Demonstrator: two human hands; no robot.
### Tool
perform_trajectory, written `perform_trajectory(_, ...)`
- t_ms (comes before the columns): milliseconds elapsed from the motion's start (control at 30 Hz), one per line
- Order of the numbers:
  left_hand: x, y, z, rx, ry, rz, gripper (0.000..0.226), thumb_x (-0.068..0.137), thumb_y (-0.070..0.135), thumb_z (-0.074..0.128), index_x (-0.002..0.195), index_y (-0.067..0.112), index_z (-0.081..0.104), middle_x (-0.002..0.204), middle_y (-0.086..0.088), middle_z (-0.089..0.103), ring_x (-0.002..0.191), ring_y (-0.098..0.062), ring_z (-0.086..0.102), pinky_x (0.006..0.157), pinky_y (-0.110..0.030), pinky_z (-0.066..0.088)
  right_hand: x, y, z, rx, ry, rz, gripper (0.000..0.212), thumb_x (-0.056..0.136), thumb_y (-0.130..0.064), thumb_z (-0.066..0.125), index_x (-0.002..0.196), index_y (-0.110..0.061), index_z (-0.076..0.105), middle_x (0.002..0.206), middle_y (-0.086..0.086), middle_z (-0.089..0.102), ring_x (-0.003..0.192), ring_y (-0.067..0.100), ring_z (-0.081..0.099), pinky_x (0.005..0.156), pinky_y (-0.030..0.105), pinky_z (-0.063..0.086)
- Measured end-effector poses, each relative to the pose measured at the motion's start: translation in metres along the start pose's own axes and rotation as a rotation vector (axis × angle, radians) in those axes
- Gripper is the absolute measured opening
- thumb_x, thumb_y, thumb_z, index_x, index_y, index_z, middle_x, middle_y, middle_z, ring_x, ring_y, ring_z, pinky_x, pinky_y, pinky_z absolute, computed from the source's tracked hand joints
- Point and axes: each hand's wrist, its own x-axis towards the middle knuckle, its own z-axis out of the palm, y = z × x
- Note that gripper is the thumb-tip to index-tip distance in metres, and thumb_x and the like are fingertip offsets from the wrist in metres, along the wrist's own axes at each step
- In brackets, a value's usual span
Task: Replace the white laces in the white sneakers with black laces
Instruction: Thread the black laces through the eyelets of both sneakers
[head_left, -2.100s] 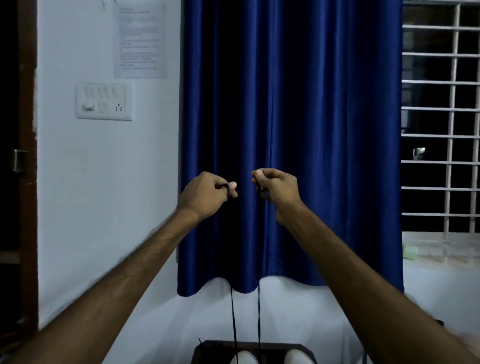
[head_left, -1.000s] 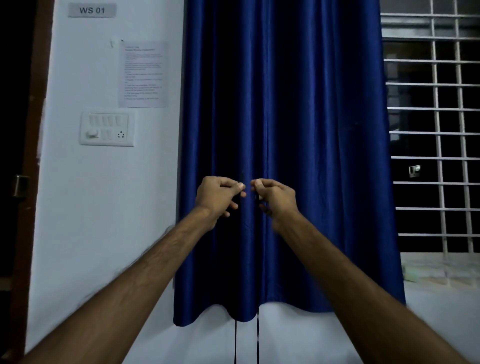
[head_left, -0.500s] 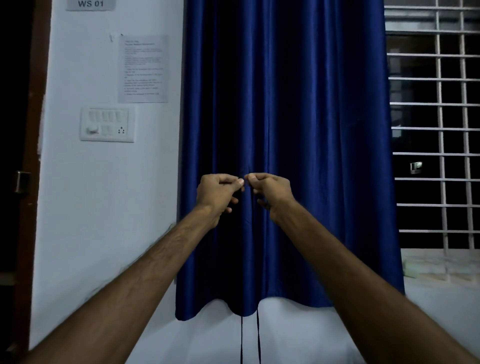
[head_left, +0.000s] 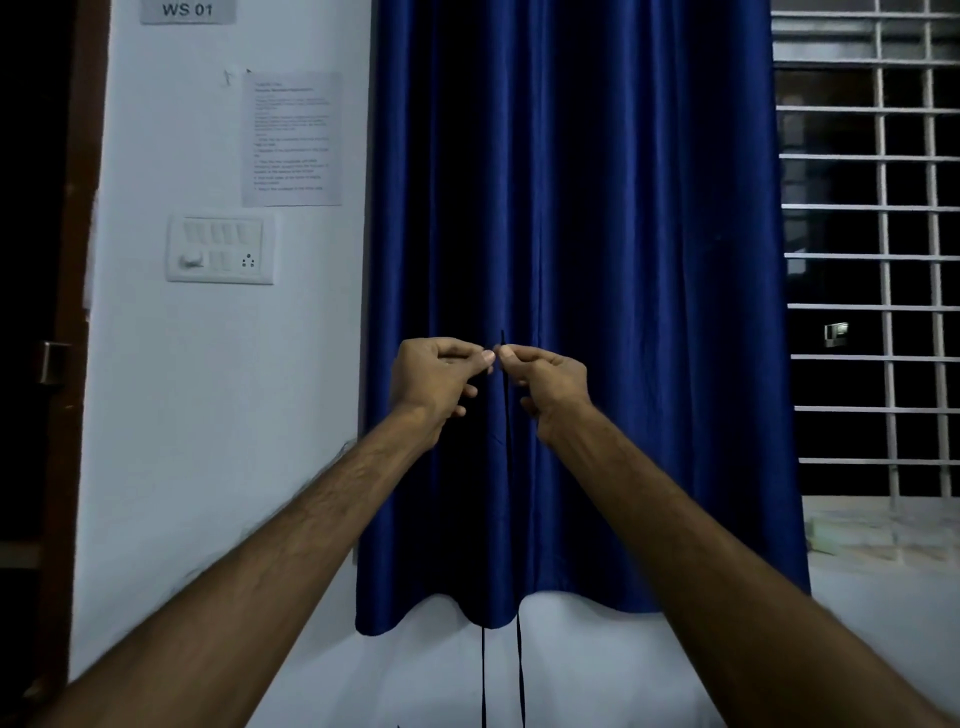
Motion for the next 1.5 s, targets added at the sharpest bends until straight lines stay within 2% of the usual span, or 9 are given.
perform_trajectory(400, 0.000, 0.006, 0.007, 0.003, 0.004, -0.022, 0.014, 0.081, 0.029, 0.078, 0.089, 0.018, 0.075, 0.086, 0.004, 0.074, 0.062, -0.010, 0.066, 0.045, -0.021, 0.046, -0.003, -0.005, -0.004, 0.030, 0.000, 0.011, 0.007, 0.083, -0.009, 0.073, 0.087, -0.014, 0.075, 0.068, -0.011, 0.068, 0.070, 0.001, 0.057, 0.065, 0.020, 0.042)
perform_trajectory(767, -0.005, 0.004, 0.010, -0.139, 0.035, -0.120, 0.014, 0.083, 0.024, 0.077, 0.095, 0.019, 0.073, 0.091, 0.004, 0.073, 0.065, -0.009, 0.062, 0.049, -0.021, 0.048, 0.000, -0.006, -0.012, -0.026, -0.037, 0.031, 0.014, 0.084, -0.014, 0.072, 0.098, -0.014, 0.077, 0.091, -0.009, 0.072, 0.089, 0.007, 0.058, 0.075, 0.026, 0.042)
perform_trajectory(833, -0.003, 0.007, 0.008, -0.148, 0.032, -0.131, 0.013, 0.082, 0.024, 0.077, 0.093, 0.018, 0.074, 0.089, 0.004, 0.073, 0.062, -0.008, 0.061, 0.047, -0.021, 0.047, 0.000, -0.008, -0.013, -0.052, -0.024, 0.037, 0.012, 0.084, -0.016, 0.072, 0.096, -0.017, 0.077, 0.090, -0.007, 0.072, 0.084, 0.008, 0.057, 0.070, 0.027, 0.043)
perform_trajectory(933, -0.005, 0.011, -0.002, -0.139, 0.047, -0.134, 0.005, 0.084, 0.021, 0.075, 0.082, 0.020, 0.070, 0.077, 0.005, 0.069, 0.054, -0.007, 0.056, 0.041, -0.021, 0.046, 0.000, -0.014, -0.019, -0.067, 0.011, 0.039, 0.018, 0.084, -0.016, 0.071, 0.102, -0.013, 0.076, 0.071, -0.006, 0.065, 0.061, 0.005, 0.052, 0.058, 0.025, 0.040)
perform_trajectory(1000, -0.009, 0.007, -0.017, -0.099, 0.059, -0.127, 0.011, 0.086, 0.019, 0.072, 0.078, 0.022, 0.066, 0.072, 0.005, 0.066, 0.052, -0.007, 0.053, 0.038, -0.019, 0.044, -0.003, -0.019, -0.029, -0.065, 0.012, 0.034, 0.013, 0.086, -0.013, 0.068, 0.096, -0.010, 0.074, 0.064, -0.005, 0.062, 0.050, 0.004, 0.050, 0.054, 0.024, 0.040)
perform_trajectory(1133, -0.037, -0.046, -0.056, 0.072, 0.090, -0.200, 0.009, 0.087, 0.022, 0.071, 0.081, 0.022, 0.065, 0.076, 0.006, 0.064, 0.053, -0.005, 0.053, 0.040, -0.018, 0.044, -0.013, 0.002, -0.066, -0.179, 0.013, 0.091, 0.009, 0.089, -0.015, 0.063, 0.084, -0.019, 0.070, 0.075, -0.004, 0.067, 0.067, 0.008, 0.059, 0.065, 0.024, 0.050)
perform_trajectory(1267, -0.066, -0.128, -0.097, 0.221, 0.152, -0.341, 0.009, 0.084, 0.024, 0.074, 0.088, 0.016, 0.069, 0.084, -0.001, 0.068, 0.059, -0.012, 0.056, 0.042, -0.019, 0.045, -0.011, 0.036, -0.107, -0.251, 0.037, 0.174, 0.008, 0.090, -0.019, 0.063, 0.087, -0.019, 0.070, 0.072, -0.006, 0.068, 0.061, 0.006, 0.061, 0.060, 0.022, 0.051)
perform_trajectory(1367, -0.089, -0.187, -0.120, 0.344, 0.203, -0.450, 0.010, 0.083, 0.025, 0.074, 0.086, 0.017, 0.071, 0.089, -0.005, 0.072, 0.063, -0.018, 0.060, 0.052, -0.027, 0.049, -0.006, 0.057, -0.135, -0.260, 0.070, 0.218, 0.009, 0.091, -0.020, 0.062, 0.085, -0.019, 0.069, 0.071, -0.007, 0.066, 0.060, 0.006, 0.059, 0.060, 0.020, 0.051)
perform_trajectory(1500, -0.127, -0.241, -0.117, 0.354, 0.115, -0.512, 0.008, 0.085, 0.022, 0.073, 0.089, 0.015, 0.071, 0.092, -0.010, 0.072, 0.067, -0.022, 0.061, 0.051, -0.024, 0.046, -0.002, 0.089, -0.166, -0.270, 0.078, 0.254, 0.009, 0.090, -0.020, 0.063, 0.088, -0.018, 0.071, 0.072, -0.006, 0.066, 0.061, 0.007, 0.057, 0.058, 0.022, 0.051)
